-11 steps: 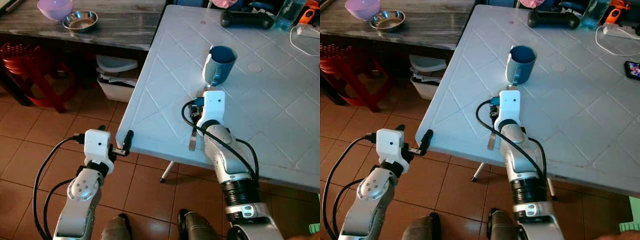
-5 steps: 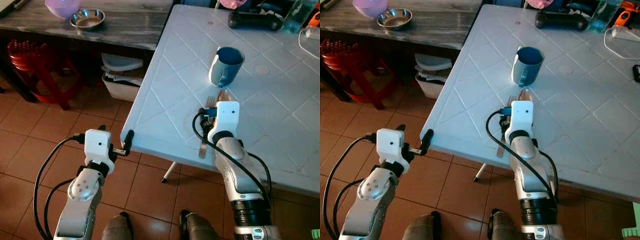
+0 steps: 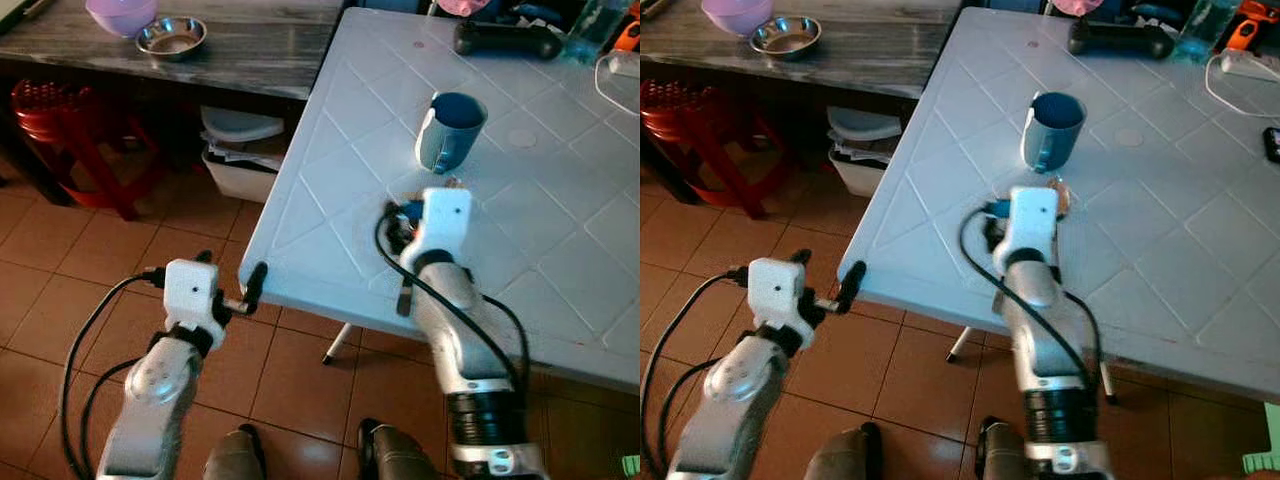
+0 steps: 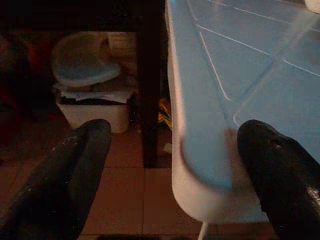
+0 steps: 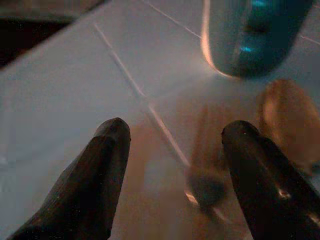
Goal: Setting the table
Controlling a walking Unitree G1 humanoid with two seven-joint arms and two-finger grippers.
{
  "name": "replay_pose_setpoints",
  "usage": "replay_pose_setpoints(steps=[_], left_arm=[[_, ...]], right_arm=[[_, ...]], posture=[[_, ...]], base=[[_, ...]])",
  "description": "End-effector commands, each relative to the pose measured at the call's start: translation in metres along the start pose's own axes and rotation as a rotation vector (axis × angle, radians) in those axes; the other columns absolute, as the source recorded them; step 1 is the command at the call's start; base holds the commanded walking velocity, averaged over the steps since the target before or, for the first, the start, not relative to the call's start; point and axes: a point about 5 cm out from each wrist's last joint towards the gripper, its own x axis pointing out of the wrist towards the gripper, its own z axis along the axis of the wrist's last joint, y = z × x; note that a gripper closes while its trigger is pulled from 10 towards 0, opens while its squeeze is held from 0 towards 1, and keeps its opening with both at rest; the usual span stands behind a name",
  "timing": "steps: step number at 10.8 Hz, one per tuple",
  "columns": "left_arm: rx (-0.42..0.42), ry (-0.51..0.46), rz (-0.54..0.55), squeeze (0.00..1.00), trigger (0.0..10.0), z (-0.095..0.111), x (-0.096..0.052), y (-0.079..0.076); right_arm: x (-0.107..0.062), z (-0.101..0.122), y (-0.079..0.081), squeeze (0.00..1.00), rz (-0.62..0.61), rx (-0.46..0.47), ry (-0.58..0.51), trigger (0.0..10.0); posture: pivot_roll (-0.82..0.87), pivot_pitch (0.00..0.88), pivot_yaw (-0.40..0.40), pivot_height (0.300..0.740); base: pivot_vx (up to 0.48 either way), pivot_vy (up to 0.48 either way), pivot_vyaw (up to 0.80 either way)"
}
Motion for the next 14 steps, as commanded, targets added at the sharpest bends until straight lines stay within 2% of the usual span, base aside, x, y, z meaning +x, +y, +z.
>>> replay_pose_setpoints(steps=[1,3,4,5,6,8,10,11,12,14], left_arm=[[-0.007,0.013,-0.022,0.0,10.0,-0.003,-0.005,0.0],[0.011,0.03,-0.028,0.0,10.0,-0.006,-0.009,0.005],[0.011,0.031,-0.03,0.0,10.0,-0.006,-0.009,0.006],[0.008,0.03,-0.034,0.0,10.0,-0.006,-0.007,0.005],[0.002,0.028,-0.045,0.0,10.0,-0.007,-0.006,0.003],[-0.006,0.021,-0.057,0.0,10.0,-0.007,-0.002,0.0],[-0.014,0.013,-0.047,0.0,10.0,-0.006,-0.002,-0.001],[-0.018,0.014,-0.044,0.0,10.0,-0.007,-0.003,-0.003],[-0.02,0.015,-0.039,0.0,10.0,-0.008,-0.004,-0.003],[-0.015,0.021,-0.038,0.0,10.0,-0.009,-0.005,-0.001]], right_arm=[[-0.002,0.005,0.004,0.0,0.01,0.019,-0.009,10.0],[-0.017,-0.002,-0.002,0.0,-0.002,0.036,0.057,10.0],[-0.026,0.0,-0.008,0.0,-0.021,0.031,0.069,10.0],[-0.029,0.002,-0.014,0.0,-0.049,0.021,0.07,10.0],[-0.029,0.003,-0.017,0.0,-0.06,0.028,0.073,10.0],[-0.026,-0.01,-0.018,0.0,-0.062,0.04,0.122,10.0],[-0.02,-0.018,-0.012,0.0,-0.035,0.057,0.166,10.0],[-0.018,-0.02,-0.008,0.0,-0.029,0.074,0.183,9.6],[-0.016,-0.022,-0.004,0.0,-0.008,0.089,0.193,0.0],[-0.017,-0.029,0.001,0.0,-0.002,0.086,0.224,0.0]], posture=[[0.03,0.196,0.022,0.74],[0.02,0.196,0.021,0.74],[0.01,0.197,0.022,0.74],[0.0,0.195,0.022,0.74],[-0.01,0.192,0.022,0.74],[0.0,0.19,0.02,0.74],[0.0,0.188,0.012,0.74],[0.0,0.19,0.007,0.74],[0.01,0.191,0.007,0.74],[0.01,0.195,0.01,0.74]], base=[[0.0,0.0,0.0],[0.0,0.0,0.0],[0.0,0.0,0.0],[0.0,0.0,0.0],[0.0,0.0,0.0],[0.0,0.0,0.0],[0.0,0.0,0.0],[0.0,0.0,0.0],[0.0,0.0,0.0],[0.0,0.0,0.0]])
